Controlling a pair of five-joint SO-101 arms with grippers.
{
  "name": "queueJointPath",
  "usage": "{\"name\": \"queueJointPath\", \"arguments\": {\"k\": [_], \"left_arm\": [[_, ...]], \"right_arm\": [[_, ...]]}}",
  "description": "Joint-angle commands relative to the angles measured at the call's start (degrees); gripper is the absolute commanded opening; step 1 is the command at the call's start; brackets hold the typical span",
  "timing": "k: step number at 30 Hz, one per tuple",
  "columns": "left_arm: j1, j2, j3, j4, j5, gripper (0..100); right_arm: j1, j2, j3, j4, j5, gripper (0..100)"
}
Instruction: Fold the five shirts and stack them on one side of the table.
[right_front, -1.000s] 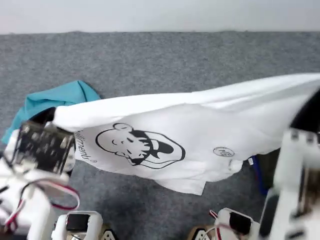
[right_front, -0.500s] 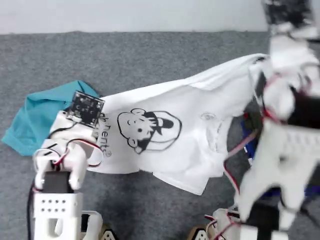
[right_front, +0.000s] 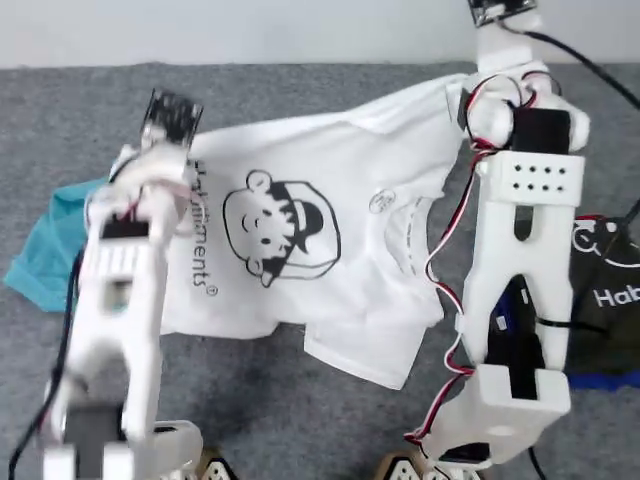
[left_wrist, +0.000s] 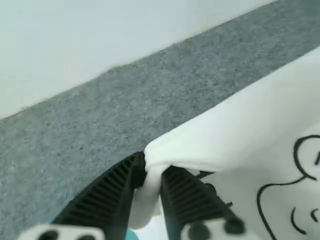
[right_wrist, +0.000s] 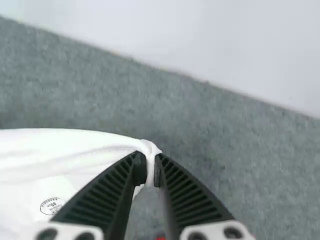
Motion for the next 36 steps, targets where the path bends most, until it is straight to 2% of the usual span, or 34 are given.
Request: {"name": "queueJointPath", "arguments": {"k": [1, 6, 13, 22, 25, 31, 36], "left_arm": [[-0.35, 13.36, -20.70, 8.35, 0.53, 2], [-0.62, 21.63, -33.45, 18.73, 0.26, 1], [-0.62, 22.42, -35.47, 20.04, 0.18, 1], [-0.62, 18.73, -35.91, 37.89, -0.09, 1], [-0.62, 17.76, -35.91, 44.66, -3.96, 1], [-1.14, 17.23, -35.91, 55.03, -11.16, 1], [-3.87, 16.70, -36.26, 57.49, -12.48, 1]], "right_arm": [[-0.22, 0.48, -5.10, -3.21, -1.67, 1.0], [-0.40, 3.03, -8.53, -3.82, -3.96, 1.0], [-0.31, 6.20, -8.70, 0.66, -3.87, 1.0], [-0.48, -0.75, -8.70, 28.70, 4.22, 1.0], [-1.45, -3.03, -8.09, 37.23, 6.51, 1.0], [-2.95, -11.74, 7.12, 36.88, 8.88, 1.0], [-6.55, -23.34, 25.67, 36.70, 9.14, 1.0]]}}
